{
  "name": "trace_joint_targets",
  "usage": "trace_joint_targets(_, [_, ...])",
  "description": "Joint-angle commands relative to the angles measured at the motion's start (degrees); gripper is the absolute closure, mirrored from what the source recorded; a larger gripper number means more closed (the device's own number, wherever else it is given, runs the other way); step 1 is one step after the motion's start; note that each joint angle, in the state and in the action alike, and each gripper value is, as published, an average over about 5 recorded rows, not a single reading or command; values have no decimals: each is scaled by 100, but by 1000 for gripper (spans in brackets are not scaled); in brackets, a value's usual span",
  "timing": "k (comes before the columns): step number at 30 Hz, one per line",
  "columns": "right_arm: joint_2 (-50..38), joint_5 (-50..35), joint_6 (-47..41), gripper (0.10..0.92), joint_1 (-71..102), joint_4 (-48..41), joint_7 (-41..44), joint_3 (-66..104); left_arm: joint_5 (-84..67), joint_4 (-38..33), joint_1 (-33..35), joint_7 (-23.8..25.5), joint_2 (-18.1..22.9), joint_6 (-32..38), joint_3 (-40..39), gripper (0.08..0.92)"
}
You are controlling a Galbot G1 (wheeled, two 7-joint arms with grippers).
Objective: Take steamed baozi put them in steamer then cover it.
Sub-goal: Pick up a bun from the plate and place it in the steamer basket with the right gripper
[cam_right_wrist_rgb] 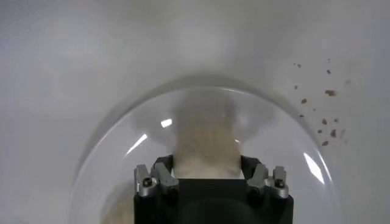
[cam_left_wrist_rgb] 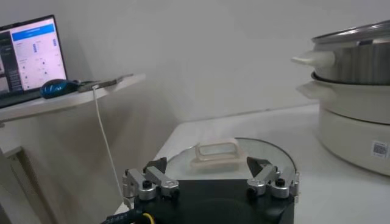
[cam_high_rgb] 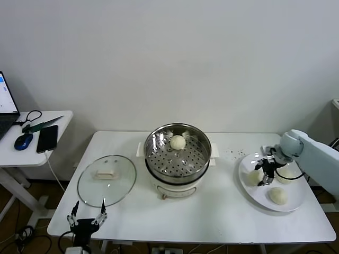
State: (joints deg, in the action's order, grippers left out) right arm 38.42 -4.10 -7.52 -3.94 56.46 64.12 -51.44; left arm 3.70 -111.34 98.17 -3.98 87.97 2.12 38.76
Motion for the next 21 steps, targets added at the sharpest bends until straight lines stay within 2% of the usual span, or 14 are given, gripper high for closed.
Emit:
trace_joint_targets(1, [-205, -1020, -39, 318, -1927, 302, 10, -1554, -13, -29, 31, -4, -17, 17, -26, 177])
trace_joint_targets(10, [680, -2835, -447, 321, -4081, 643, -112, -3203, 17, -109, 38, 10, -26, -13, -167, 177])
trace_joint_targets(21, [2287, -4365, -1010, 321, -4493, 899, -581, -3507, 186, -264, 98, 13, -13, -57, -317, 177])
